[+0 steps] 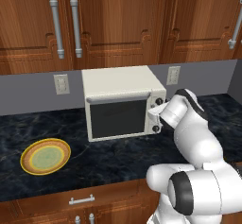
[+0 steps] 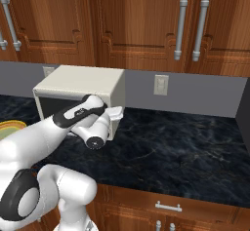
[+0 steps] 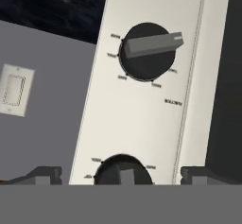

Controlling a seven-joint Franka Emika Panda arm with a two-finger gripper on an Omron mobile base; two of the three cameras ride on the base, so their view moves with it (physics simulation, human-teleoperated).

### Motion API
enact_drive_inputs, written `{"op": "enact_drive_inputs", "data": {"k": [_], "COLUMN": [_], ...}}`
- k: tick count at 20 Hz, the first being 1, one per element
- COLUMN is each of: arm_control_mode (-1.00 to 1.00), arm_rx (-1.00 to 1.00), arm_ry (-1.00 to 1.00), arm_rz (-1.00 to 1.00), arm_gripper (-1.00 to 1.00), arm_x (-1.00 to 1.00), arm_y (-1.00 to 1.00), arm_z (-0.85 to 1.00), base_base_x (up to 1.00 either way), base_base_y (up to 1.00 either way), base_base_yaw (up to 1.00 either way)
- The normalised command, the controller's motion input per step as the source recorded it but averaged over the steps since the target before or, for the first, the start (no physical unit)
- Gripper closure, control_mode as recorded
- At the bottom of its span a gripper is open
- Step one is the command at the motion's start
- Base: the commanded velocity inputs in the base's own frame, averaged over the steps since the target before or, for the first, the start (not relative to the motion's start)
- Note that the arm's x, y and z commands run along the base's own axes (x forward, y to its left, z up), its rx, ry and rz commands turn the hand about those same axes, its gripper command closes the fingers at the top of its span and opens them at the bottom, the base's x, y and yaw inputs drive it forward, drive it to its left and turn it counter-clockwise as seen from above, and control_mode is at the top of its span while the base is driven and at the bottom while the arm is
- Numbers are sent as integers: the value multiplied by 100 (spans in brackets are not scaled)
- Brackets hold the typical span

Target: Pull the toaster oven rack outwards. Pick up the baguette from the plate and place it on the toaster oven rack. Close the toaster oven door fully and set the temperature to the lowest setting.

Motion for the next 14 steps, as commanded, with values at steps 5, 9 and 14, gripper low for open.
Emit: {"op": "enact_drive_inputs", "data": {"k": [5, 9, 14], "arm_control_mode": [-100, -100, -100], "arm_rx": [0, 0, 0], "arm_ry": [0, 0, 0], "arm_rz": [0, 0, -1], "arm_gripper": [-100, -100, -100], "arm_x": [16, 13, 9], "arm_y": [0, 4, 11], "arm_z": [-12, -10, -6], "base_base_x": [0, 0, 0], "base_base_y": [0, 0, 0], "base_base_yaw": [0, 0, 0]}}
